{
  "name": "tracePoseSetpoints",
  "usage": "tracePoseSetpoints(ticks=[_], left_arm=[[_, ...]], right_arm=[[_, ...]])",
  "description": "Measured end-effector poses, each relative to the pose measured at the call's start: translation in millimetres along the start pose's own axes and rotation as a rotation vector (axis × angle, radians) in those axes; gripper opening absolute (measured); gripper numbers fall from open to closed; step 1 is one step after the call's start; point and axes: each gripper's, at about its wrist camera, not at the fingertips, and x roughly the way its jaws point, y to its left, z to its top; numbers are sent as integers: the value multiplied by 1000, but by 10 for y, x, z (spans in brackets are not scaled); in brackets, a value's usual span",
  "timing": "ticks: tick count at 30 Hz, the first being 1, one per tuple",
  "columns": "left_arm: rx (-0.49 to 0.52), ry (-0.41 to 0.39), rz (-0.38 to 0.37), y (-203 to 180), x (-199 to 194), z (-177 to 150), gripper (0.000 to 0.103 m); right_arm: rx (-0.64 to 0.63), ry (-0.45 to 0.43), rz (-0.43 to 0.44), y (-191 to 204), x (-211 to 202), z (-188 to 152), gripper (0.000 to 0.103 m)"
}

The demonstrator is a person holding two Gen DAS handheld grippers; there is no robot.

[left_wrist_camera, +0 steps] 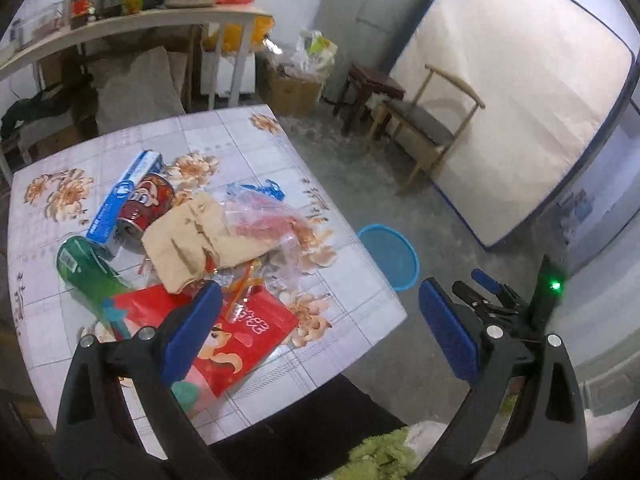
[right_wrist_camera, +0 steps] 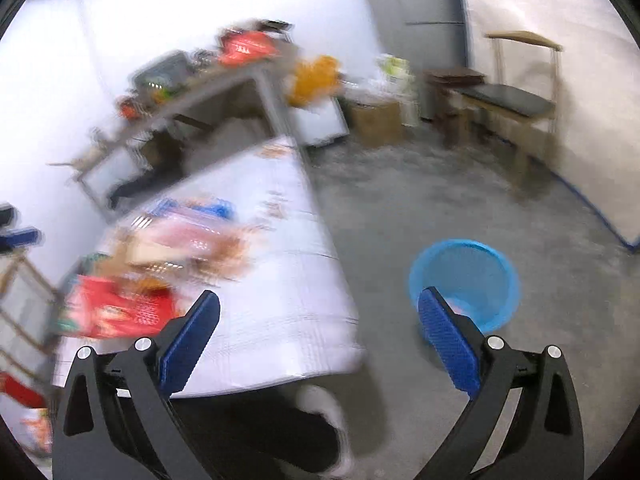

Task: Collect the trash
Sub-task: 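Return both grippers to the table over the remaining trash, then grasp the zip bag with the right gripper while the left gripper grasps the blue wrapper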

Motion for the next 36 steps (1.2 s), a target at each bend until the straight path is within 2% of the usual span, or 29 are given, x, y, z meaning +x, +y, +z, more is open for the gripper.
tracePoseSetpoints(ticks=[3, 6, 10, 16, 18, 20, 22, 25, 28, 31, 33, 35, 36], left_arm=[[55, -29, 32, 8, -26, -124, 95], [111, -50, 92, 17, 21, -188, 95], [150, -117, 156, 17, 91, -304, 95], [210, -152, 247, -91, 401, -515, 94], [253, -126, 263, -122, 500, -527, 91], [321, -87, 286, -131, 551, -484, 82], [363, -55, 284, -62, 518, -366, 82], [364, -4, 255, 106, 459, -147, 82], [319, 81, 230, 360, 487, 154, 77], [268, 167, 219, 653, 634, 496, 74], [244, 182, 247, 793, 726, 660, 73], [215, 203, 260, 970, 884, 881, 72], [204, 208, 260, 1006, 921, 937, 72]], right_arm=[[25, 54, 123, 180, 150, 79, 97], [39, 115, 199, 285, 331, 134, 97], [87, 174, 297, 410, 603, 175, 97], [71, 257, 378, 655, 1207, 473, 97], [23, 291, 399, 772, 1422, 562, 97], [-64, 300, 395, 910, 1606, 657, 97], [-154, 293, 401, 1031, 1721, 738, 97], [-330, 308, 430, 1248, 1942, 804, 97], [-449, 340, 426, 1409, 2167, 811, 97], [-507, 392, 436, 1518, 2448, 785, 96], [-533, 418, 406, 1553, 2607, 745, 87], [-533, 426, 383, 1554, 2676, 704, 72], [-519, 422, 389, 1532, 2680, 699, 69]])
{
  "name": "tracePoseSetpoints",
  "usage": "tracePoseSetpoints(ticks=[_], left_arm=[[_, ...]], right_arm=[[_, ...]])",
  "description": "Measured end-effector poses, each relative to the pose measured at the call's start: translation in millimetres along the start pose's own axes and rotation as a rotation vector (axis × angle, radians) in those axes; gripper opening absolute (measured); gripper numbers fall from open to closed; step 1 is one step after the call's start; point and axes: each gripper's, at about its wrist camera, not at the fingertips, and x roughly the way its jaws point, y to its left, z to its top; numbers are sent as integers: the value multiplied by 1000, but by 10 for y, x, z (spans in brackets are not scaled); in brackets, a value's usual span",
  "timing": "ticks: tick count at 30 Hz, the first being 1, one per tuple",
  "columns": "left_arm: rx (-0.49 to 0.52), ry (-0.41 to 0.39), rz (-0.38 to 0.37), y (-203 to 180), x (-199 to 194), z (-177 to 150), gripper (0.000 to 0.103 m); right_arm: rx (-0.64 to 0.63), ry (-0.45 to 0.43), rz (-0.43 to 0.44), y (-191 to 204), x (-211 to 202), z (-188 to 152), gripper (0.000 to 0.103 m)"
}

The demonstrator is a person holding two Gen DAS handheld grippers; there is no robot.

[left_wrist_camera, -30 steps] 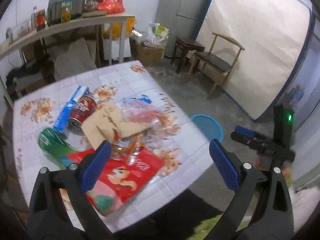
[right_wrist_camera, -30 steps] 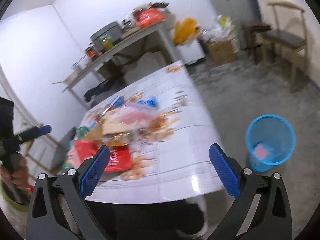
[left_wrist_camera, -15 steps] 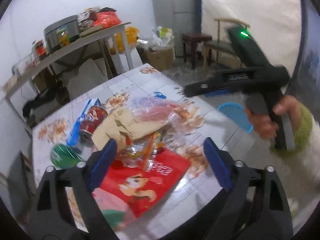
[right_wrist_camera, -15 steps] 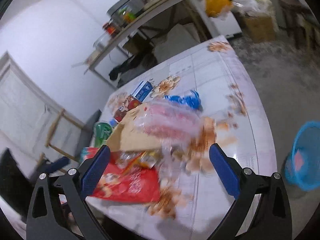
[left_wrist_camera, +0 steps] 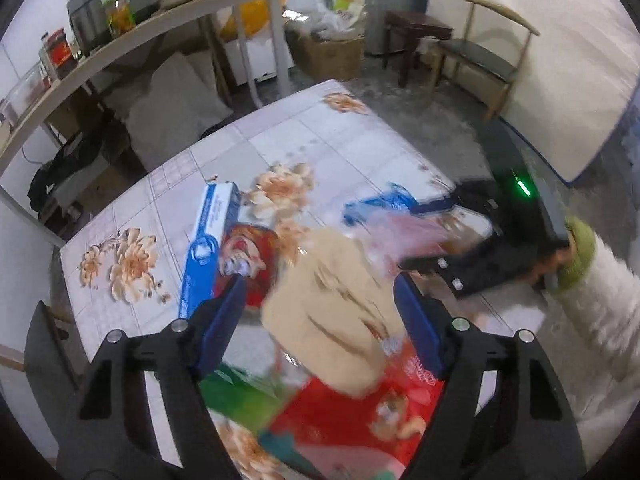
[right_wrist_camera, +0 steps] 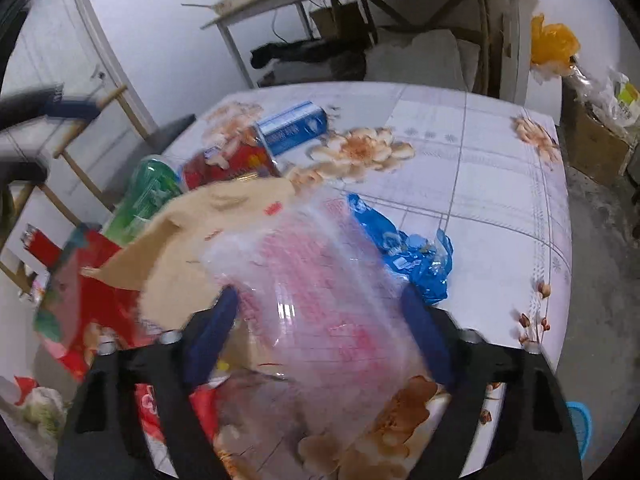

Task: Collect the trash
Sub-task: 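Grasp the zip bag with the right gripper while the left gripper grasps the blue wrapper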

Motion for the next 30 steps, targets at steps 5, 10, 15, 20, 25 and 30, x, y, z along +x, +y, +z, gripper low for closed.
tracePoseSetpoints(ticks=[5, 10, 15, 20, 25, 30], left_arm=[[-59, 67, -36, 175, 386, 395, 71], [-40, 122, -52, 72, 777, 683, 71], [-21, 180, -85, -120, 1114, 835, 71], [8, 222, -95, -305, 1389, 889, 71], [81, 253, -85, -499, 1618, 905, 71], [145, 286, -72, -635, 1812, 922, 71]], right_arm=[[59, -56, 7, -35, -148, -114, 37], [121, -115, 9, -110, -330, -226, 17], [182, -168, -12, -141, -558, -394, 7], [309, -262, -29, -195, -934, -736, 6], [420, -297, -50, -197, -1126, -1079, 6], [498, -313, -3, -209, -1186, -1305, 6]])
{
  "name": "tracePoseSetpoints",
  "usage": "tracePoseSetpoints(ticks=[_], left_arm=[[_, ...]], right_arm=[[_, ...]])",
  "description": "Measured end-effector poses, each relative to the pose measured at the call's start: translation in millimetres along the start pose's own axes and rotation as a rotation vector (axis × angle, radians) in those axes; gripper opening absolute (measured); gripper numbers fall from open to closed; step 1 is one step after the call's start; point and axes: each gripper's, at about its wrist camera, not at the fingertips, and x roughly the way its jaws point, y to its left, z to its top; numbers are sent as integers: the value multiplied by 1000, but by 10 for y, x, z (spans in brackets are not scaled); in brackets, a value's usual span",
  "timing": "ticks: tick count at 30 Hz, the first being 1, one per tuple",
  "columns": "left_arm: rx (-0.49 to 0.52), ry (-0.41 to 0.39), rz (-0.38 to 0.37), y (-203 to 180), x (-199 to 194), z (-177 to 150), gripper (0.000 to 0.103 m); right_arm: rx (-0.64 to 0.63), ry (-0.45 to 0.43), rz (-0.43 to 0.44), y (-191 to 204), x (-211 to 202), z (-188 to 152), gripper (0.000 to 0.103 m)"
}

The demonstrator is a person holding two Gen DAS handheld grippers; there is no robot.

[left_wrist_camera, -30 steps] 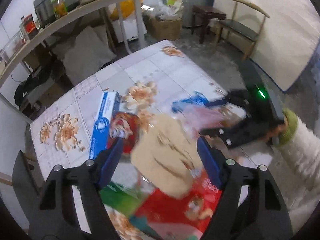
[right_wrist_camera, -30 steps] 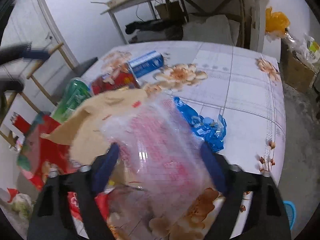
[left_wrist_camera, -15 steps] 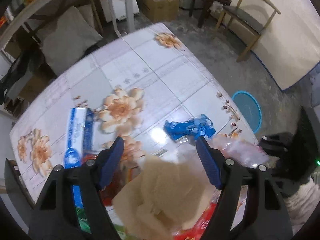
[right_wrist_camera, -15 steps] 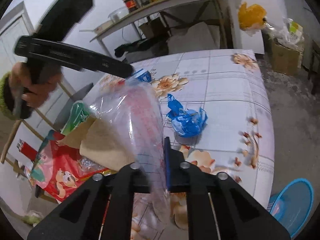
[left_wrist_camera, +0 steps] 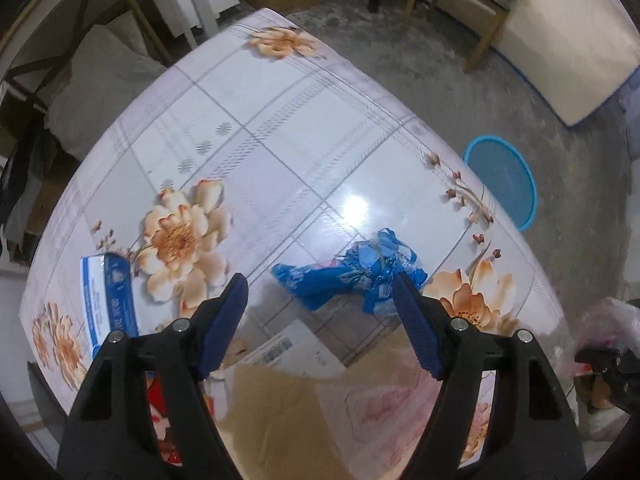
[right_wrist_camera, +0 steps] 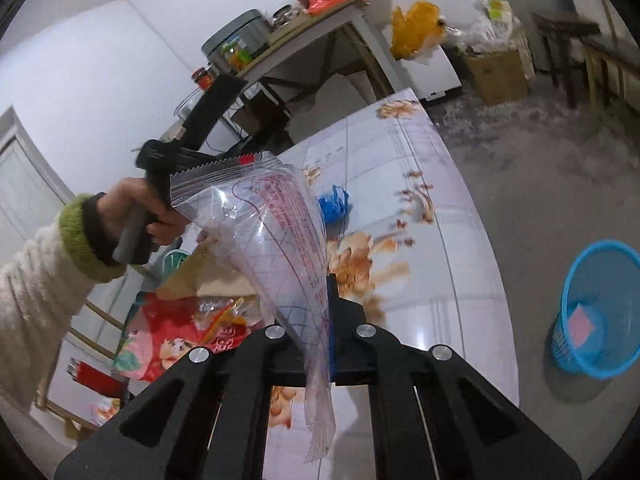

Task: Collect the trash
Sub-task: 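Grasp the zip bag with the right gripper while the left gripper grasps the blue wrapper, then carry the zip bag and blue wrapper to the wastebasket and release both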

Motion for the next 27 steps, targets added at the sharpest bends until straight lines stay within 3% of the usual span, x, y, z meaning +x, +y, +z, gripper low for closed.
tracePoseSetpoints(ticks=[10, 23, 27], left_arm=[[118, 72, 37, -245, 293, 75, 69], [89, 22, -26, -263, 117, 103, 11], [67, -29, -37, -263, -68, 118, 9]], right_arm=[[97, 60, -4, -195, 123, -192, 6], [228, 24, 110, -351, 47, -217, 6], [240, 6, 122, -367, -15, -224, 6]])
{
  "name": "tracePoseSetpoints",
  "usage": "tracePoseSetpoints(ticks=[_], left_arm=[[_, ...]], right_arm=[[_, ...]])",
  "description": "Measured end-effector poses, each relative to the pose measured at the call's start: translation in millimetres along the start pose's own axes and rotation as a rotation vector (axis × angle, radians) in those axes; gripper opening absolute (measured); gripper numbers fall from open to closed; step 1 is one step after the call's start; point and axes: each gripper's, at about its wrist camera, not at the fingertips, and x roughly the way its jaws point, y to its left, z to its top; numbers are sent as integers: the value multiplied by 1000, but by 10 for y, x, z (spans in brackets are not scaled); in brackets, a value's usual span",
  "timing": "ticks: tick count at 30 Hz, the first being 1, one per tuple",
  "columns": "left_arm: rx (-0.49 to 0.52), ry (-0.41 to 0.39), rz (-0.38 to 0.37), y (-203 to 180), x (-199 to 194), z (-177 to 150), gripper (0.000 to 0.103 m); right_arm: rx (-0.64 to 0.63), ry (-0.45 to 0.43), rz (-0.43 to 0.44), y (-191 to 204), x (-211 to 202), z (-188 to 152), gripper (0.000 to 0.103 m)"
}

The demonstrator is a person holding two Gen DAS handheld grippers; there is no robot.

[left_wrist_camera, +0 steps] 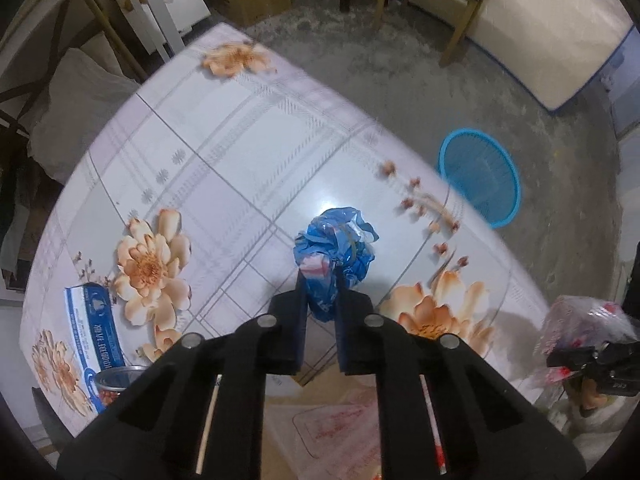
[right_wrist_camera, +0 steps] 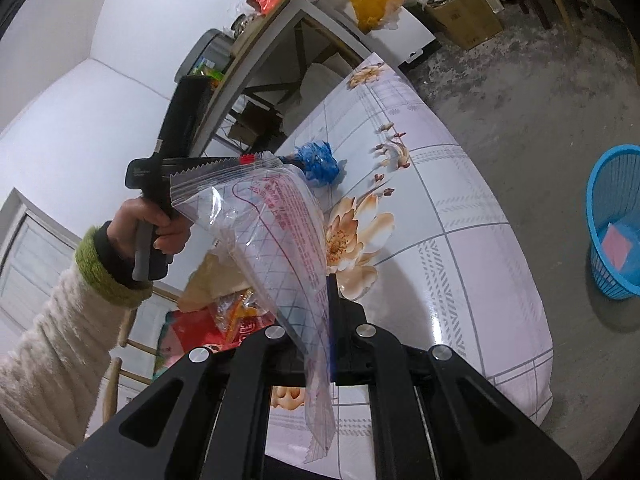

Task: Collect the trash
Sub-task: 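Carry the zip bag and blue wrapper to the wastebasket and release both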

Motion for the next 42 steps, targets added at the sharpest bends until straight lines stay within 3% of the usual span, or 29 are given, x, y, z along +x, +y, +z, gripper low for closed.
tracePoseSetpoints(ticks=[10, 17, 20, 25, 28, 31, 33, 34, 35, 39, 42], left_arm=[[19, -84, -35, -452, -396, 96, 7], [77, -100, -118, -1182, -391, 348, 7], [114, -64, -142, -1589, -232, 517, 7], [149, 56, -132, -2255, 350, 832, 7], [154, 118, -140, -2591, 743, 987, 8], [153, 120, -156, -2858, 1044, 1166, 11], [121, 125, -196, -2951, 1228, 1292, 37], [90, 129, -209, -2988, 1337, 1365, 55], [63, 119, -213, -2999, 1403, 1416, 59], [-13, 119, -226, -2934, 1579, 1492, 63], [-22, 130, -212, -2838, 1561, 1445, 63]], right_arm=[[20, -107, -16, -87, -384, -7, 6], [166, -284, -142, -610, -1040, 37, 6], [281, -326, -245, -1031, -1268, 12, 6], [463, -298, -351, -1846, -1373, 34, 6], [529, -273, -366, -2237, -1329, 134, 6], [566, -277, -393, -2598, -1257, 290, 10], [574, -284, -396, -2852, -1169, 403, 21], [585, -269, -390, -3003, -1094, 452, 45], [609, -263, -394, -3183, -1018, 484, 64], [653, -183, -451, -3589, -793, 456, 67], [671, -169, -441, -3670, -745, 355, 67]])
